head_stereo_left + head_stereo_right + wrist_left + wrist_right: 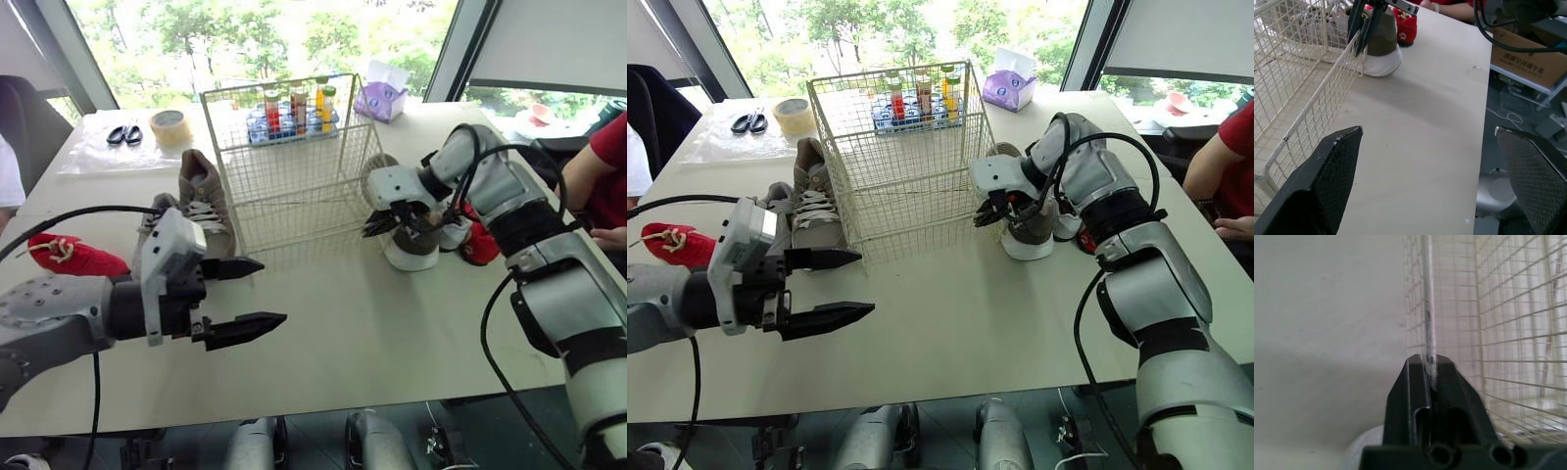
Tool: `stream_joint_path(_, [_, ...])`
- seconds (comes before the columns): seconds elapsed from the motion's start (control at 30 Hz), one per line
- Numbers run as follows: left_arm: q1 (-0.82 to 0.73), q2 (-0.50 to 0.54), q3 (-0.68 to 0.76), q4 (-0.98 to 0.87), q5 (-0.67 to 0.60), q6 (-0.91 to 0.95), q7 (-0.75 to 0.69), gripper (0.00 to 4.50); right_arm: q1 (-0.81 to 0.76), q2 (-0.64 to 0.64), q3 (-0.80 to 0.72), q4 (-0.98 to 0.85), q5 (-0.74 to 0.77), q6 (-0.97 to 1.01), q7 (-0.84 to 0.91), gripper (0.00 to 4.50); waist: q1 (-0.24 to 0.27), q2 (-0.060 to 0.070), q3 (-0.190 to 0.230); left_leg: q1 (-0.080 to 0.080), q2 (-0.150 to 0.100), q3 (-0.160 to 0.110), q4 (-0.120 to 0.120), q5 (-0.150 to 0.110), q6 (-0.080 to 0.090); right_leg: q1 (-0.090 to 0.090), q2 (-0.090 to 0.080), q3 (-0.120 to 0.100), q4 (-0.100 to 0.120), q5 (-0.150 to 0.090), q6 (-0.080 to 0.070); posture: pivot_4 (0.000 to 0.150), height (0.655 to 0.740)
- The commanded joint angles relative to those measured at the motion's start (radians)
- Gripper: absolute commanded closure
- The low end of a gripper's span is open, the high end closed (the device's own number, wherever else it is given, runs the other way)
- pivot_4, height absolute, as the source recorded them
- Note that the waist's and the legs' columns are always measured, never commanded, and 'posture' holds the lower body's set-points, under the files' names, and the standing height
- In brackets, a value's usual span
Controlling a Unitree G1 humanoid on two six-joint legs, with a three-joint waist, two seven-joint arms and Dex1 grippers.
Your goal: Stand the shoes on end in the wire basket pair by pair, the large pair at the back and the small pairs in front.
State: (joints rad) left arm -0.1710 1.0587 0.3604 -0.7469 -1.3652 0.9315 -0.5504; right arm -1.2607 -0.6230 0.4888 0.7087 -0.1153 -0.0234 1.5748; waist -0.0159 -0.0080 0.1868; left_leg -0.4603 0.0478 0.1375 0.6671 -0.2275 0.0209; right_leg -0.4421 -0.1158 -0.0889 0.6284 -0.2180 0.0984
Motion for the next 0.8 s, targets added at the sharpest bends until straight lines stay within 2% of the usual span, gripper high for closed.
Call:
stream_joint_path(0.03, [0.017, -0.015, -0.025, -0.014, 0.030, -0.024, -0.001, 0.00, -0.010, -0.007, -0.062, -0.049, 0.004, 0.075, -0.037, 4.41, 0.000, 0.000, 0.000, 0.000, 0.000, 0.000, 0.000, 0.000, 0.000, 0.000, 0.000, 0.000, 0.000, 0.000, 0.000, 0.150, 0.7351])
stream_joint_path(0.17, [0.073, -0.047, -0.061, -0.010, 0.098, -0.037, -0.013, 0.00, 0.023, -0.021, -0.099, -0.160, 0.018, 0.203, -0.077, 4.41, 0.003, 0.000, 0.000, 0.000, 0.000, 0.000, 0.000, 0.001, -0.001, -0.001, 0.000, 0.000, 0.001, 0.000, 0.000, 0.150, 0.7351])
stream_joint_path(0.23, [0.079, -0.078, -0.111, -0.002, 0.138, -0.049, -0.024, 0.00, 0.077, -0.027, -0.124, -0.289, 0.020, 0.292, -0.123, 4.41, 0.009, 0.000, 0.000, 0.000, 0.000, 0.001, 0.000, 0.001, -0.001, -0.001, 0.000, 0.000, 0.001, 0.000, 0.000, 0.150, 0.7351])
stream_joint_path(0.33, [0.040, -0.111, -0.153, 0.018, 0.158, -0.056, -0.036, 0.00, 0.139, -0.028, -0.137, -0.439, 0.013, 0.416, -0.171, 4.41, 0.009, 0.000, 0.000, -0.001, 0.000, 0.000, 0.000, 0.001, -0.001, 0.000, 0.000, -0.001, 0.001, 0.000, 0.000, 0.150, 0.7351])
stream_joint_path(0.47, [0.018, -0.115, -0.162, 0.040, 0.179, -0.055, -0.067, 0.00, 0.216, -0.061, -0.132, -0.596, 0.020, 0.488, -0.174, 4.41, 0.005, 0.000, 0.000, -0.001, 0.000, 0.000, 0.000, 0.001, -0.001, -0.001, 0.000, -0.001, 0.002, 0.000, 0.000, 0.150, 0.7351])
stream_joint_path(0.67, [0.002, -0.123, -0.185, 0.051, 0.203, -0.059, -0.095, 0.00, 0.251, -0.049, -0.133, -0.728, 0.055, 0.601, -0.206, 4.41, 0.004, 0.000, 0.000, -0.001, 0.000, 0.000, 0.000, 0.001, -0.001, -0.001, 0.000, -0.001, 0.002, 0.000, 0.000, 0.150, 0.7351])
stream_joint_path(0.8, [-0.010, -0.135, -0.196, 0.056, 0.213, -0.056, -0.101, 0.00, 0.254, -0.041, -0.121, -0.716, 0.050, 0.597, -0.237, 4.41, 0.002, 0.000, 0.000, -0.001, 0.000, 0.000, 0.000, 0.001, -0.001, -0.001, 0.001, -0.001, 0.002, 0.000, 0.000, 0.150, 0.7351])
